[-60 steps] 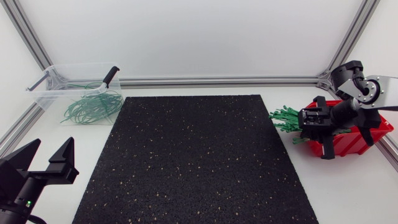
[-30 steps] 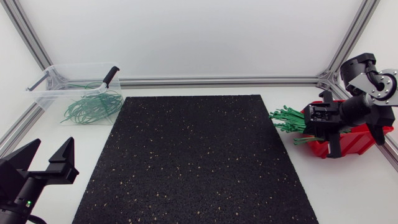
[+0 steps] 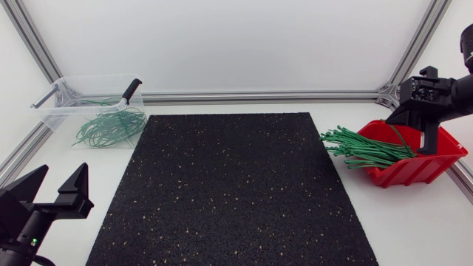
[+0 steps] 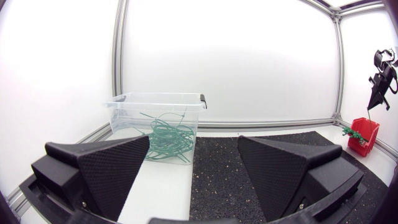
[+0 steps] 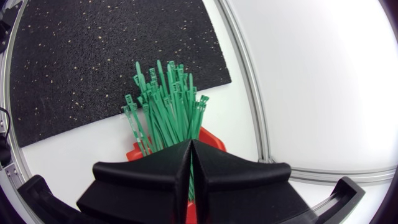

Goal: Take a green cable tie from the red box, thread the tail through the head to close it, then place it in the transparent bin on the left.

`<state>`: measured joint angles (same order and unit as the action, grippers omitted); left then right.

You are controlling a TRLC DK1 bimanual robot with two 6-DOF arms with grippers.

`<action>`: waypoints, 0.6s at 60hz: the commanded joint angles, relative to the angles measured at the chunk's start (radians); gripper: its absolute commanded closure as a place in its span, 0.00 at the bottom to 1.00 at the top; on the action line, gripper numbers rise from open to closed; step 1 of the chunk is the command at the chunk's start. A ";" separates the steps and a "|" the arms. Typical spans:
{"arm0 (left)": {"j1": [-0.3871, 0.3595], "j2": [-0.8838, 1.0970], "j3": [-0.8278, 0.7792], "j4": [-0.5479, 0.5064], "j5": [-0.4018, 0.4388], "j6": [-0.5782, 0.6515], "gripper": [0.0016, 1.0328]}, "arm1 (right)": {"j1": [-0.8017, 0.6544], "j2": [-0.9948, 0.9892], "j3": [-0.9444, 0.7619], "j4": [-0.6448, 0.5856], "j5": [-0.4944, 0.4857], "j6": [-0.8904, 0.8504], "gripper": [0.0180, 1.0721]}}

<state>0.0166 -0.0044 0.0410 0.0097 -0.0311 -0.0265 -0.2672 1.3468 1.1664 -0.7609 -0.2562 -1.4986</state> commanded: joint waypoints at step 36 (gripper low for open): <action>-0.004 -0.009 -0.039 -0.014 -0.003 -0.016 0.04 | -0.043 -0.124 0.239 -0.077 -0.290 0.348 0.94</action>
<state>0.0166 -0.0044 0.0410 0.0097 -0.0307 -0.0265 -0.3313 1.2415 1.3693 -0.8127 -0.5293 -1.2297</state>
